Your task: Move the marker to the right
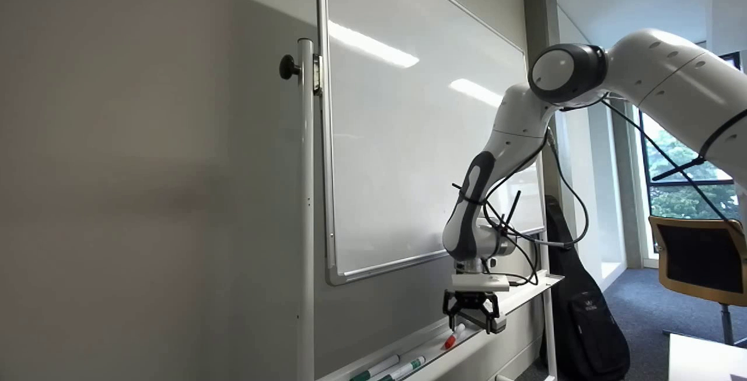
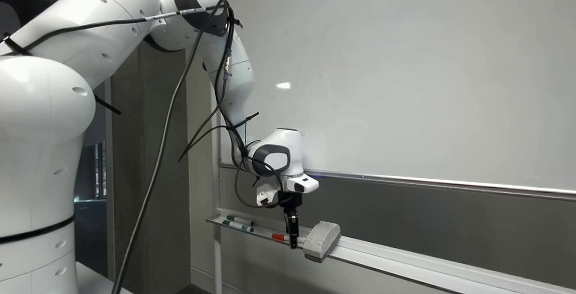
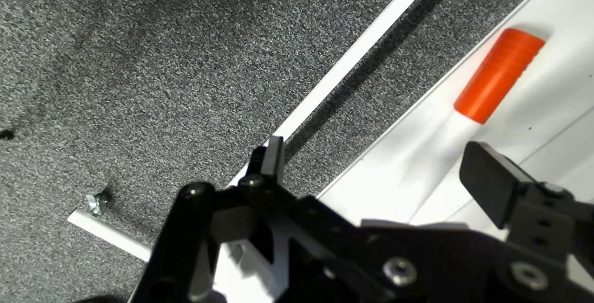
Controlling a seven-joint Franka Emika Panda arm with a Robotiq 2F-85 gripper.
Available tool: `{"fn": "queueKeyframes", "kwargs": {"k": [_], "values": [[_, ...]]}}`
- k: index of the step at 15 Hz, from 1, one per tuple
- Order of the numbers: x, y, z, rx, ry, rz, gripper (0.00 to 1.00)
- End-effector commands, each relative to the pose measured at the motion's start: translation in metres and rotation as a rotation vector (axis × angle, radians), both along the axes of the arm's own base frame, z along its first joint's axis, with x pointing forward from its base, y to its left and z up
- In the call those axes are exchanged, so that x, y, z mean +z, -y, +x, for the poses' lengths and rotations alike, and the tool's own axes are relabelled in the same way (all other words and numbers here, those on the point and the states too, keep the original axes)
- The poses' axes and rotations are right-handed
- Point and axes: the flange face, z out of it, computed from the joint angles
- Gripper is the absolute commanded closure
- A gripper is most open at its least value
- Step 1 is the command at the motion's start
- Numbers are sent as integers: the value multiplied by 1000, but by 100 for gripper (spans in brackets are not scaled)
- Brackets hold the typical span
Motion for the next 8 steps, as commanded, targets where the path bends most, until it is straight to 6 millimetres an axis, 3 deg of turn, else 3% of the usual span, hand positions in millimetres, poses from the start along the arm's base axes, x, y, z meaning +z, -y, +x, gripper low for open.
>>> {"fn": "queueKeyframes", "kwargs": {"k": [1,2,8], "values": [[-9,-4,12,19,-17,-47,10],[-10,-6,14,29,-16,-48,26],[-11,-11,21,59,-22,-84,71]]}}
